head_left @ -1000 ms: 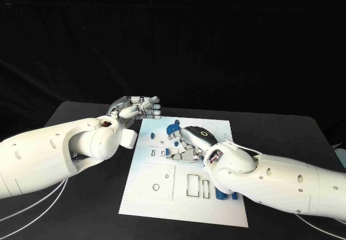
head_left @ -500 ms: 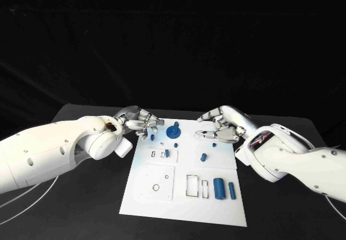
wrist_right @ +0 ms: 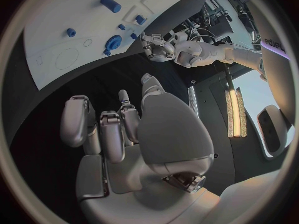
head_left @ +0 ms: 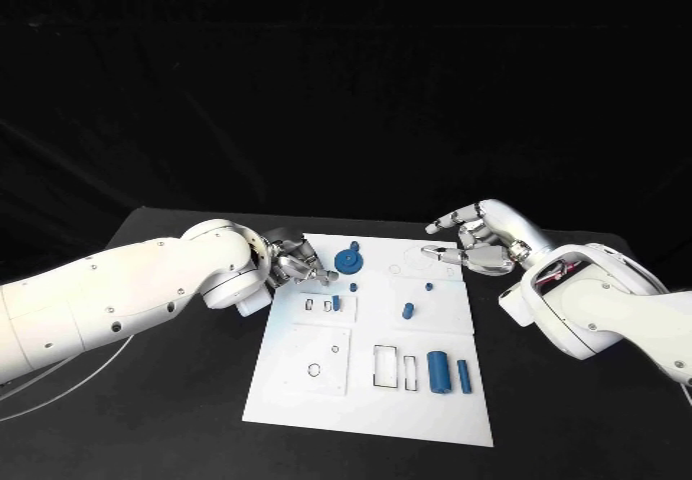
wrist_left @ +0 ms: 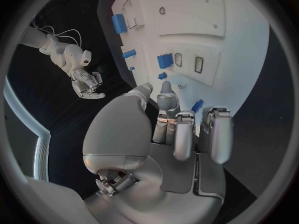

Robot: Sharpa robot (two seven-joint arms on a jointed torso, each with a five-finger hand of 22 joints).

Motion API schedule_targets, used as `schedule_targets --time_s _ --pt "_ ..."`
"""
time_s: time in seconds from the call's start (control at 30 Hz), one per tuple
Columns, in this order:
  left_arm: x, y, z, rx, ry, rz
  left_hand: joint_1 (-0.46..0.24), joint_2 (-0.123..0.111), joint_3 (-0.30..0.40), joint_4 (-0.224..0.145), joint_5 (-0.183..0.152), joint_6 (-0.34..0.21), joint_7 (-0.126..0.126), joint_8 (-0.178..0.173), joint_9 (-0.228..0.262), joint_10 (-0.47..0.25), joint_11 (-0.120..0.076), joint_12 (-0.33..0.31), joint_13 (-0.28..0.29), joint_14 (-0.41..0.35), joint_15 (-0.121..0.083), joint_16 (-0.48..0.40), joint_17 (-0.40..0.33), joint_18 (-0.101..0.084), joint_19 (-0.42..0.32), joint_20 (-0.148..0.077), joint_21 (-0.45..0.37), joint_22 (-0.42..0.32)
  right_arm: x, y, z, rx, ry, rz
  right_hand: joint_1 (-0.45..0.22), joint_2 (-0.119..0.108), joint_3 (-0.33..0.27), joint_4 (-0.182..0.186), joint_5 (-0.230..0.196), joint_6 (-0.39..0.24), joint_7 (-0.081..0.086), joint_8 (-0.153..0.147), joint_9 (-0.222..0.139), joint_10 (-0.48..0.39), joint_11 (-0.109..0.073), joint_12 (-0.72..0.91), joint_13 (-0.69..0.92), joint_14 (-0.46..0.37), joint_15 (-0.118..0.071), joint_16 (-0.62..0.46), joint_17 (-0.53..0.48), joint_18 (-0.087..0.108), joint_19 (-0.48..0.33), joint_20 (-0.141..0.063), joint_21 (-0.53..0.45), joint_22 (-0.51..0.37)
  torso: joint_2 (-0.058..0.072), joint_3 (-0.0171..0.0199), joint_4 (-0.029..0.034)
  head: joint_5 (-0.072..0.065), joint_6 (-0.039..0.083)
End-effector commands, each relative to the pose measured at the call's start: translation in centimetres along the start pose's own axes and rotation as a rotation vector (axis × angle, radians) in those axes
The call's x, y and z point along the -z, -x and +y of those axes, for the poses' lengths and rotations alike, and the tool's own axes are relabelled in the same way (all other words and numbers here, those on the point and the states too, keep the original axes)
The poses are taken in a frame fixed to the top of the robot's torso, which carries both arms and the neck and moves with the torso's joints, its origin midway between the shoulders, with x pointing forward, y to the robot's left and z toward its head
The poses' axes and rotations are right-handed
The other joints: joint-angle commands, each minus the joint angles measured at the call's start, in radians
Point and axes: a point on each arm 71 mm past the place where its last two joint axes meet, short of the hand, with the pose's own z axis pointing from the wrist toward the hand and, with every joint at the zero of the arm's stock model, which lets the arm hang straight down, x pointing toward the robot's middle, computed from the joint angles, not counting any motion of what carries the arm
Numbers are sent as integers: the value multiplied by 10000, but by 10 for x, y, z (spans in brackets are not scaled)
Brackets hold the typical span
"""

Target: Assemble the parts on the task board

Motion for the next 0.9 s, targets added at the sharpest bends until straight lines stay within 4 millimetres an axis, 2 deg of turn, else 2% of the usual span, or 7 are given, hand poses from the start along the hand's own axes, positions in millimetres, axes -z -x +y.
schedule_targets --time_s 0.03,0.17,0.4,0.9 --pt "-3 -4 3 -1351 1180 326 -246 -5 -188 -3 -51 -41 -96 131 238 118 -10 462 486 1030 -76 24 2627 -122 794 -38 79 2116 1 1 -2 -163 -110 -44 -59 52 -77 12 69 70 -8 36 15 60 -16 24 620 818 -66 -47 1832 128 0 -55 -34 32 1 3 -10 39 -26" --pt "-6 -8 -1 -1639 1482 472 -580 2 -541 7 -63 -93 -127 308 599 130 -35 814 872 1030 -92 24 2627 -148 857 -53 133 2246 1 2 -4 -133 -220 -70 -63 48 -89 14 93 78 -11 40 19 55 -20 18 613 814 -69 -55 1816 128 2 -58 -35 34 7 16 -24 59 -70" --pt "-10 -14 -7 -1975 1764 709 -821 60 -998 13 -69 -225 -147 459 1004 95 -48 992 1106 1030 -103 24 2627 -158 880 -62 155 2299 0 3 -5 -95 -333 -57 -85 40 -115 24 123 86 -15 44 23 40 -23 0 593 810 -73 -62 1801 133 -8 -63 -59 20 8 -5 -3 36 -134" --pt "-12 -18 -13 -2121 1834 844 -960 173 -1486 13 -72 -309 -171 585 1365 136 -64 1188 1352 1030 -113 24 2627 -169 905 -66 177 2354 -2 2 -7 -38 -458 9 -116 29 -146 40 140 85 -17 43 25 20 -26 -24 567 798 -77 -86 1753 140 -25 -67 -95 -4 -2 -12 -1 94 -225"
